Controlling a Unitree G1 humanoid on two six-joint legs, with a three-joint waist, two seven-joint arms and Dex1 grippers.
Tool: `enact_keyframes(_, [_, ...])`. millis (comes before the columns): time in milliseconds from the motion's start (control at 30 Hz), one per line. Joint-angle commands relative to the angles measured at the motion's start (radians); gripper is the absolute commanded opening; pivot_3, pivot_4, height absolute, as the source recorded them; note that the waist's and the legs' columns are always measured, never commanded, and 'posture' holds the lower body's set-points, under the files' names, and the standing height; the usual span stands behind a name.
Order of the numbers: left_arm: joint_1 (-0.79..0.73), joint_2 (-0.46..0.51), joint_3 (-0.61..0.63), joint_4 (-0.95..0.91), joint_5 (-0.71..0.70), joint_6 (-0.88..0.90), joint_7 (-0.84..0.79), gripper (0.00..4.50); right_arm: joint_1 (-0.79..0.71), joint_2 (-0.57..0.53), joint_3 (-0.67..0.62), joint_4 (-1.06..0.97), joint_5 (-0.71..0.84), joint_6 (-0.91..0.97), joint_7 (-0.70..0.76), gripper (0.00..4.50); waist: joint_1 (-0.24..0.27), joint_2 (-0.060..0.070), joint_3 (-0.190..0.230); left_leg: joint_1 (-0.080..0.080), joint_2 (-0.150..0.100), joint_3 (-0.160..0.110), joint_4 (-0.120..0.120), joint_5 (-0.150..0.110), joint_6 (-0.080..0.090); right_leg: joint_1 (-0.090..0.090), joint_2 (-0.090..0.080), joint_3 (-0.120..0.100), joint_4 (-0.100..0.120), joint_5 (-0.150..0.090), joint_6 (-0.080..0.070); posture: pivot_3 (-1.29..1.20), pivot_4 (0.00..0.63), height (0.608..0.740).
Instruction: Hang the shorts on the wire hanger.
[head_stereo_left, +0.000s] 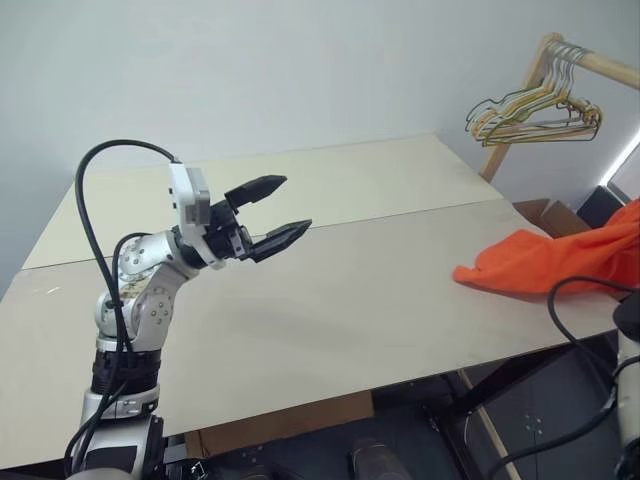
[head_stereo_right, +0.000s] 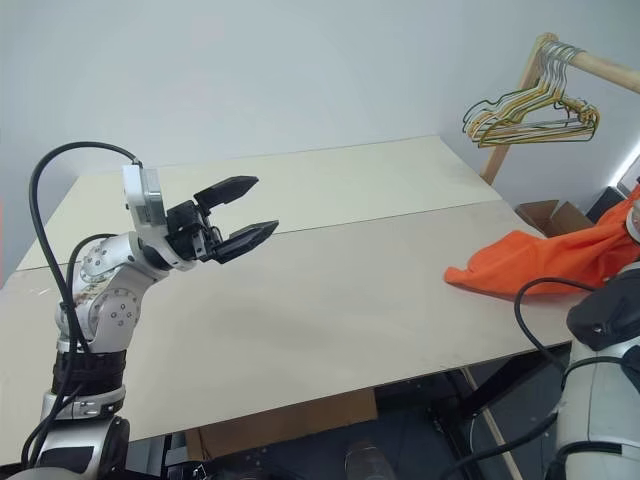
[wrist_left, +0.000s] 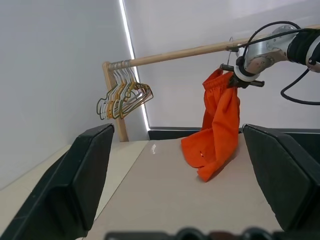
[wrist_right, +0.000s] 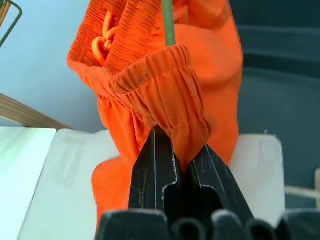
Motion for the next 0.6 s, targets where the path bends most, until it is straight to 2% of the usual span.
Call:
enact_keyframes(33, [-0.002, 0.006, 0.000, -0.036, -0.003, -0.018, -0.004, 4.45, -0.040, -0.024, 0.004, 0.015, 0.057, -0.029, -0.014, 0.00, 0.002, 0.000, 0.000, 0.000, 0.000, 0.000, 0.000, 0.000, 0.000, 0.000, 0.000, 0.000, 0.000, 0.000, 0.000, -0.15, 0.000, 0.740])
enact_keyframes(433, [0.003, -0.010, 0.000, -0.040, -0.026, -0.041, -0.048, 4.45, -0.015, -0.028, 0.054, 0.053, 0.105, -0.061, -0.023, 0.00, 0.004, 0.000, 0.000, 0.000, 0.000, 0.001, 0.000, 0.000, 0.000, 0.000, 0.000, 0.000, -0.001, 0.000, 0.000, -0.15, 0.000, 0.740])
enact_keyframes(567, [-0.006, -0.013, -0.001, -0.032, -0.020, -0.044, -0.046, 4.45, -0.005, -0.017, 0.150, 0.045, 0.044, -0.080, 0.001, 0.00, 0.004, 0.000, 0.000, 0.000, 0.000, 0.001, 0.000, 0.000, 0.000, 0.000, 0.000, 0.000, -0.001, 0.000, 0.000, -0.15, 0.000, 0.740])
enact_keyframes(600, [-0.007, -0.013, 0.001, -0.032, -0.021, -0.044, -0.046, 4.49, -0.004, -0.015, 0.164, 0.042, 0.042, -0.081, 0.008, 0.30, 0.004, 0.000, 0.000, 0.000, 0.000, 0.001, 0.000, 0.000, 0.000, 0.000, 0.000, 0.000, -0.001, 0.000, 0.000, -0.15, 0.000, 0.740])
